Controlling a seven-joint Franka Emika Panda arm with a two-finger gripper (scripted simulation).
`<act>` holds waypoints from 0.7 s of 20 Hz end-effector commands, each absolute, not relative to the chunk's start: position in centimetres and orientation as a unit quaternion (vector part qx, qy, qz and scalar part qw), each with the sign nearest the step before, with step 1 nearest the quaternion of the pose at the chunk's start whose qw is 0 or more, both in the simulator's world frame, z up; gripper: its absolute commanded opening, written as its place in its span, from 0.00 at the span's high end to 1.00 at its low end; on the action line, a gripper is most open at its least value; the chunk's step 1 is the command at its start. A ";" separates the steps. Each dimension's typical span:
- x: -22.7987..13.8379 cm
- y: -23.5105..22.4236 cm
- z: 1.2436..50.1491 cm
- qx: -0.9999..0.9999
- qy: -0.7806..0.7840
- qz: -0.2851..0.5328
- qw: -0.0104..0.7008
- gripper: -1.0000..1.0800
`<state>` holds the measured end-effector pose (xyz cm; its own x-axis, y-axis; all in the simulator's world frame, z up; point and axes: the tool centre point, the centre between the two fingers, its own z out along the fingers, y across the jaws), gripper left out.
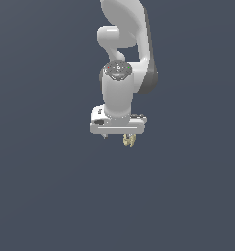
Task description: Pick up the object and move it to a goal position.
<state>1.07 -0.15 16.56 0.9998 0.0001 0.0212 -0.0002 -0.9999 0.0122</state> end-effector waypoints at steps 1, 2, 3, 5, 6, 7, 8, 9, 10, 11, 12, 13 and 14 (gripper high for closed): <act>1.1 -0.2 16.6 1.000 0.000 0.011 0.006 0.04; 1.1 -0.2 16.6 1.000 0.000 0.011 0.006 0.04; 1.1 -0.2 16.6 1.000 -0.001 0.011 0.005 0.04; 1.3 -0.4 16.7 1.000 -0.005 0.013 0.002 0.04; 1.4 -0.5 16.8 1.000 -0.008 0.015 -0.001 0.04; 1.6 -0.7 16.9 1.000 -0.010 0.017 -0.003 0.04; 1.7 -0.8 17.0 1.000 -0.012 0.018 -0.005 0.04; 1.8 -0.9 17.0 1.000 -0.013 0.019 -0.006 0.04; 1.9 -1.0 17.1 1.000 -0.013 0.020 -0.007 0.04; 1.9 -1.0 17.2 1.000 -0.012 0.020 -0.007 0.04; 1.9 -1.1 17.2 1.000 -0.012 0.020 -0.007 0.04; 1.9 -1.0 17.2 1.000 -0.012 0.020 -0.007 0.04; 1.8 -1.0 17.1 1.000 -0.012 0.019 -0.007 0.04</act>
